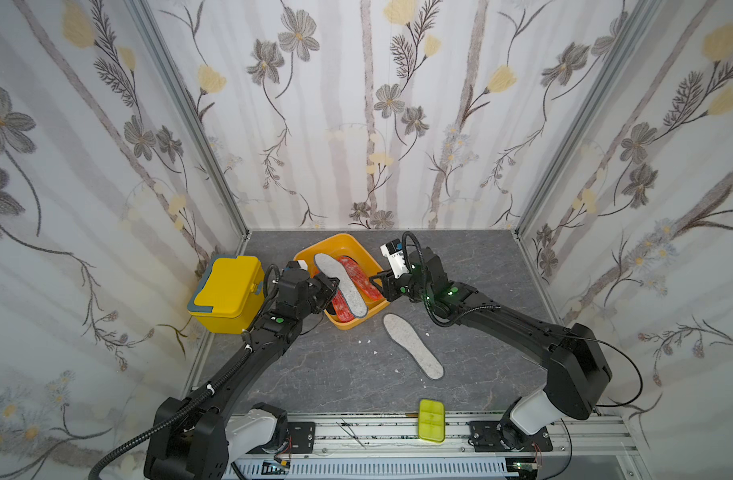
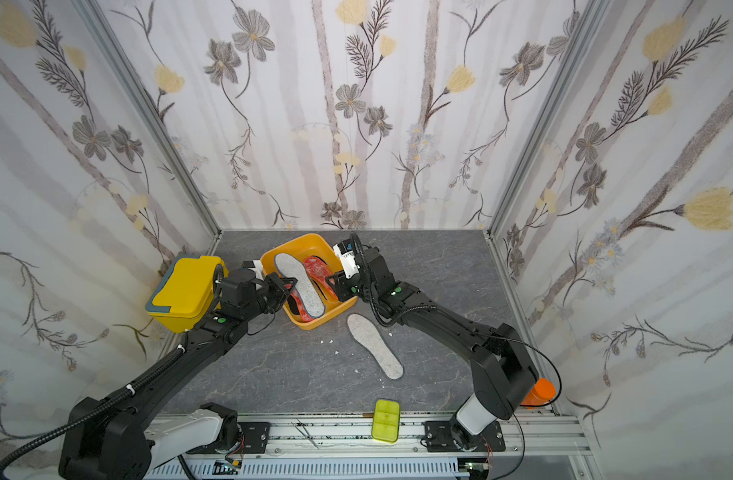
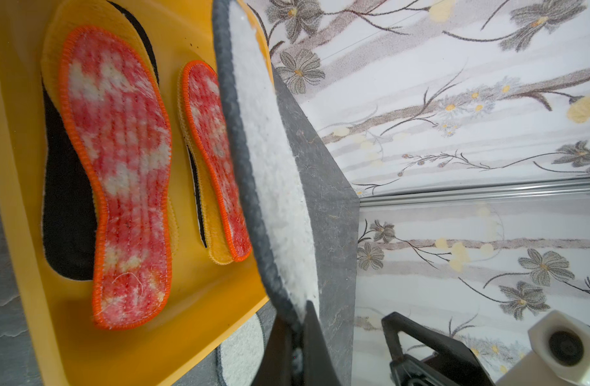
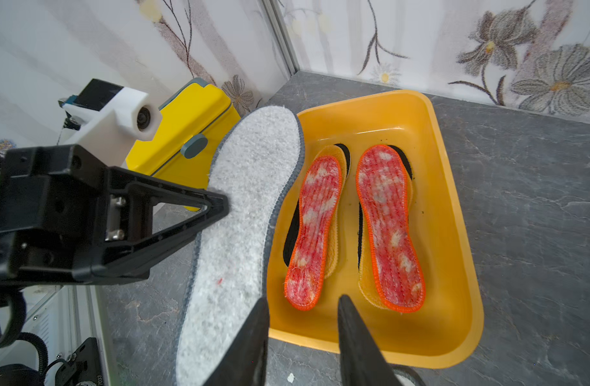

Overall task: Put the insoles into the storage box
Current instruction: Place the insole in the storage box.

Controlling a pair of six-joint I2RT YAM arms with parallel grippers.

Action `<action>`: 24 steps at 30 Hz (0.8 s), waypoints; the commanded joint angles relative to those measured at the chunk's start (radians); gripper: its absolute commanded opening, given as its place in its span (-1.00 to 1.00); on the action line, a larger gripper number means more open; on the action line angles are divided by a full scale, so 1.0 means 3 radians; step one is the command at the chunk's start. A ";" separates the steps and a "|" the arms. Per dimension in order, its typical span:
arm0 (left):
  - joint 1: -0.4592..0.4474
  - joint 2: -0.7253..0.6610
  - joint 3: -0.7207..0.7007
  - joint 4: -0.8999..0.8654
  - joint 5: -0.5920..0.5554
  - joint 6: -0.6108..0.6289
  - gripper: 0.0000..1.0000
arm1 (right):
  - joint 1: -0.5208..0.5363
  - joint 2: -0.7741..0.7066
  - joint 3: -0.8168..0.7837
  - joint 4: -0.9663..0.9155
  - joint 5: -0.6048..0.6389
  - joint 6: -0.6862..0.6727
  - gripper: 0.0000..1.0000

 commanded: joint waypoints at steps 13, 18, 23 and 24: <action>0.0352 0.0608 0.0286 -0.0207 0.0092 0.0358 -1.00 | -0.0165 -0.0134 -0.0244 0.0109 -0.0044 0.0030 -0.36; 0.0421 0.0889 0.0403 -0.0167 0.0027 0.0471 -1.00 | -0.0175 -0.0138 -0.0290 0.0143 -0.0055 0.0041 -0.37; 0.0460 0.1237 0.0590 -0.0074 0.0135 0.0550 -1.00 | -0.0193 -0.0142 -0.0326 0.0134 -0.0070 0.0040 -0.37; 0.0461 0.1301 0.0615 -0.0014 0.0171 0.0556 -1.00 | -0.0197 -0.0146 -0.0337 0.0136 -0.0069 0.0040 -0.37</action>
